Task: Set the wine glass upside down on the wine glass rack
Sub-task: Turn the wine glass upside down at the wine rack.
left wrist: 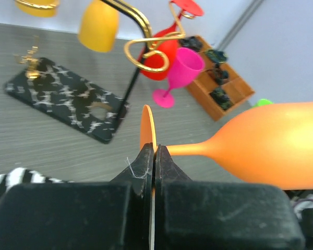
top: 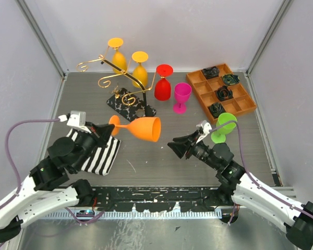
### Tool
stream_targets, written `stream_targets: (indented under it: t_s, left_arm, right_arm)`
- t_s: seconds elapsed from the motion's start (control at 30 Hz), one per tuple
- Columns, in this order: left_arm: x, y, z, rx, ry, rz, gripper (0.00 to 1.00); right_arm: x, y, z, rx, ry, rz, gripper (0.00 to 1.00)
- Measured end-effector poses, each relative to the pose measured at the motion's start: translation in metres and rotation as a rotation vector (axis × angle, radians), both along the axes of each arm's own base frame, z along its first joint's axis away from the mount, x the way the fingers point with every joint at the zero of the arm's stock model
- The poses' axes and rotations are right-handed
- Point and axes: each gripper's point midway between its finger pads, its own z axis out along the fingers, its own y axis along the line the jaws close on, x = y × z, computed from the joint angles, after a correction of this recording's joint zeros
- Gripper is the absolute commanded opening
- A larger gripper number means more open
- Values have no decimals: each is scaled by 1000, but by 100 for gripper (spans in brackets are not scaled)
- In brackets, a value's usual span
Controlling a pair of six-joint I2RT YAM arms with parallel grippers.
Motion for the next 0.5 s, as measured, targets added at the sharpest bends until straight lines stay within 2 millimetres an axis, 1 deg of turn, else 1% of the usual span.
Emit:
stream_targets:
  t_s: [0.1, 0.2, 0.33, 0.4, 0.43, 0.5]
  left_arm:
    - [-1, 20, 3, 74, 4, 52, 0]
    - [-4, 36, -2, 185, 21, 75, 0]
    - [-9, 44, -17, 307, 26, 52, 0]
    - [-12, 47, -19, 344, 15, 37, 0]
    - [-13, 48, -19, 357, 5, 29, 0]
    - [-14, 49, -18, 381, -14, 13, 0]
  right_arm:
    - [7, -5, -11, -65, 123, -57, 56]
    - [13, -5, -8, -135, 234, -95, 75]
    - [18, 0, -4, -223, 335, -103, 90]
    - [18, 0, -9, -258, 372, -103, 96]
    - [17, 0, -15, -280, 392, -102, 99]
    - [14, -2, -30, -327, 433, -98, 100]
